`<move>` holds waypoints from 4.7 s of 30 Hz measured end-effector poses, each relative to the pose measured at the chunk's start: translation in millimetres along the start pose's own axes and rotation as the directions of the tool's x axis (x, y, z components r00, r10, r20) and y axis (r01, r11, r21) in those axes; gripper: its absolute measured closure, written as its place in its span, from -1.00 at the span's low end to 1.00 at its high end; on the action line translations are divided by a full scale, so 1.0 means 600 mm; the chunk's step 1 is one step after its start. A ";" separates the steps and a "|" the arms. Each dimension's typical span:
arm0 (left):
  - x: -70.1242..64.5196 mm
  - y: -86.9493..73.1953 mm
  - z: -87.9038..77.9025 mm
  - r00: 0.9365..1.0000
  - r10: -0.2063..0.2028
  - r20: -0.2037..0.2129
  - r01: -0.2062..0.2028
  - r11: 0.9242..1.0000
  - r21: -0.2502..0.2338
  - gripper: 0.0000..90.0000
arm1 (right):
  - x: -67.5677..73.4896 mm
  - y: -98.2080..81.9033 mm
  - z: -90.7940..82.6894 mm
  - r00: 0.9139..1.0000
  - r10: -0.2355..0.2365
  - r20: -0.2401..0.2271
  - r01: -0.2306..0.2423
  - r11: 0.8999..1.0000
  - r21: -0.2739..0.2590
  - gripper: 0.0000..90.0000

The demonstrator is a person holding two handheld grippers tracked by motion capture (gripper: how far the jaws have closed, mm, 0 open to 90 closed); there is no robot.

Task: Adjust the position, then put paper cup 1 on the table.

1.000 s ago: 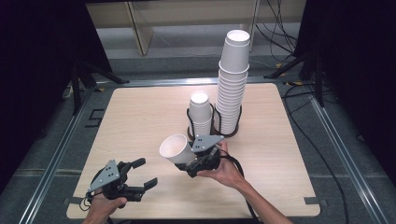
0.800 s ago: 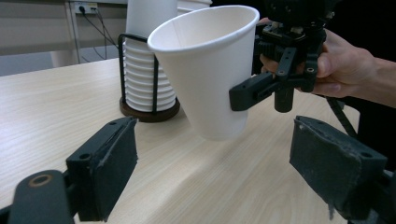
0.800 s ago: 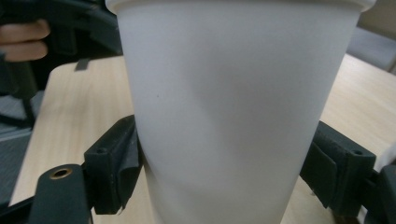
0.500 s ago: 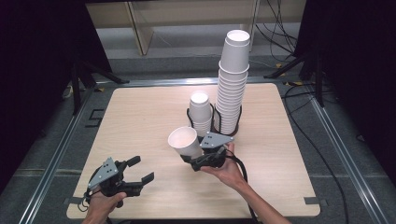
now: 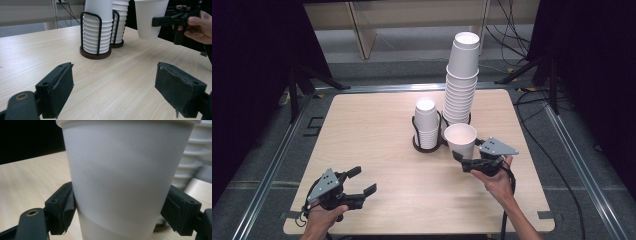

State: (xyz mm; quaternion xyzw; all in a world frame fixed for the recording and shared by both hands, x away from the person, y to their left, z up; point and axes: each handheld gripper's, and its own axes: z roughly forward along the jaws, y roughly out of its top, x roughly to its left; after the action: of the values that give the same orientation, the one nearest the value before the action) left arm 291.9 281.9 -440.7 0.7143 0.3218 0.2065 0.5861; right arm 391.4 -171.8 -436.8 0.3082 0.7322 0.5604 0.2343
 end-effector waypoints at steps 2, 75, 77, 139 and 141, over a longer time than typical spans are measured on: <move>0.001 0.000 0.000 1.000 0.001 0.002 -0.001 1.000 -0.001 -0.67 | -0.017 -0.005 -0.009 0.999 0.012 0.036 -0.012 1.000 -0.002 -0.53; -0.002 -0.004 0.004 1.000 0.004 0.017 -0.004 1.000 -0.014 -0.67 | -0.174 -0.071 0.005 0.931 0.103 0.351 -0.170 0.971 0.166 -0.56; -0.002 -0.004 0.004 1.000 0.005 0.016 -0.005 1.000 -0.015 -0.67 | -0.175 -0.070 0.002 0.932 0.102 0.349 -0.172 0.969 0.175 -0.57; 0.000 -0.006 0.004 1.000 0.006 0.012 -0.006 1.000 -0.005 -0.67 | 0.021 0.037 -0.062 0.992 0.105 0.074 -0.115 0.982 0.147 -0.59; 0.000 -0.005 0.002 1.000 0.017 0.003 -0.017 1.000 0.012 -0.67 | 0.023 0.045 -0.058 0.992 0.102 0.075 -0.112 0.985 0.133 -0.59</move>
State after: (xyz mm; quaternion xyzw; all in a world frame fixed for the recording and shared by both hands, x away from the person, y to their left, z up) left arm 292.1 281.2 -443.7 0.7209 0.3161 0.2084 0.5805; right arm 362.6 -180.6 -401.2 0.3812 0.7428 0.5100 0.2068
